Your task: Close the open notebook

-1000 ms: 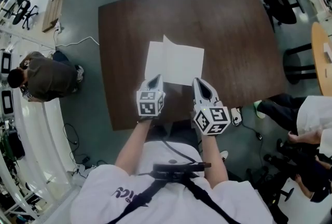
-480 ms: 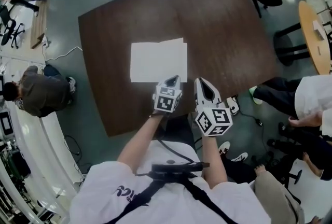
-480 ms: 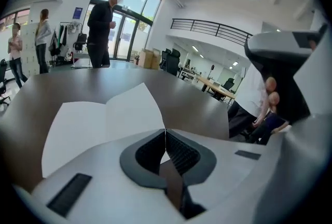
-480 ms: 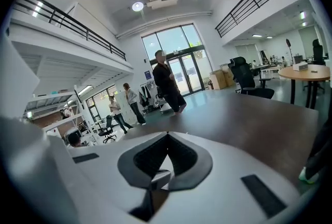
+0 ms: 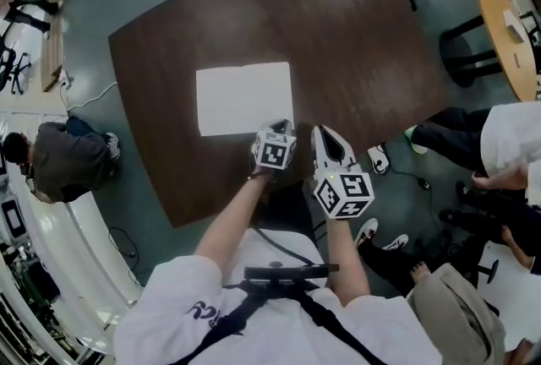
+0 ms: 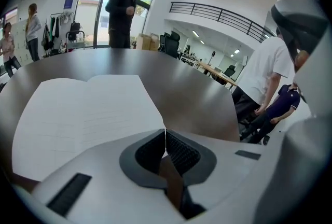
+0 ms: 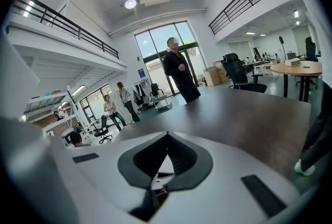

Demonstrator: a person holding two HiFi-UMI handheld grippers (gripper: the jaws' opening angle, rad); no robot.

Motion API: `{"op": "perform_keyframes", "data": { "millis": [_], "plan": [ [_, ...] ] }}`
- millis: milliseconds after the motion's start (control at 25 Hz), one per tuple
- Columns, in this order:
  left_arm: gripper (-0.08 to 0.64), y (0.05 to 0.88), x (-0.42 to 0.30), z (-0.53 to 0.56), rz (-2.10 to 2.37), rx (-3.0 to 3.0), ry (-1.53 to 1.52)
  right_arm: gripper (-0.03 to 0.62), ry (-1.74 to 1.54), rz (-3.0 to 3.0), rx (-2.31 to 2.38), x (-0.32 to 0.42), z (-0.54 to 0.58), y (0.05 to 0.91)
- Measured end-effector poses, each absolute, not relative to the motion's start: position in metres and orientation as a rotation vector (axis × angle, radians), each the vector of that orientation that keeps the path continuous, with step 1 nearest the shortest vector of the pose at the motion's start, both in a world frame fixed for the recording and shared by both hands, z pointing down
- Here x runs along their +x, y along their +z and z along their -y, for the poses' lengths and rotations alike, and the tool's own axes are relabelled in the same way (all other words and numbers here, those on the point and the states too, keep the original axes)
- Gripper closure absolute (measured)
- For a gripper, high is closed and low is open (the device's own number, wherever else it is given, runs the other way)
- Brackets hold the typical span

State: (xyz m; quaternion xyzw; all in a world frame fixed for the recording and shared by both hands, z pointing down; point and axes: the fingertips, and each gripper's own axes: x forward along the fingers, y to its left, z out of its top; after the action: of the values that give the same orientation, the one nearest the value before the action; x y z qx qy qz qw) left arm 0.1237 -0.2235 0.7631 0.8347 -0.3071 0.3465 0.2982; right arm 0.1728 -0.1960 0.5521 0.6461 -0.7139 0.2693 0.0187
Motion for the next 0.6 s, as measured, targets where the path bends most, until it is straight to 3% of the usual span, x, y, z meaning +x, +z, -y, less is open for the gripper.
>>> {"op": "perform_keyframes", "data": {
  "millis": [320, 600],
  "plan": [
    [0.548, 0.748, 0.148, 0.244, 0.829, 2.329, 0.892, 0.591, 0.858, 2.207, 1.993, 0.188, 0.201, 0.560],
    [0.546, 0.739, 0.123, 0.230, 0.825, 2.338, 0.825, 0.591, 0.828, 2.274, 1.921, 0.160, 0.210, 0.550]
  ]
}}
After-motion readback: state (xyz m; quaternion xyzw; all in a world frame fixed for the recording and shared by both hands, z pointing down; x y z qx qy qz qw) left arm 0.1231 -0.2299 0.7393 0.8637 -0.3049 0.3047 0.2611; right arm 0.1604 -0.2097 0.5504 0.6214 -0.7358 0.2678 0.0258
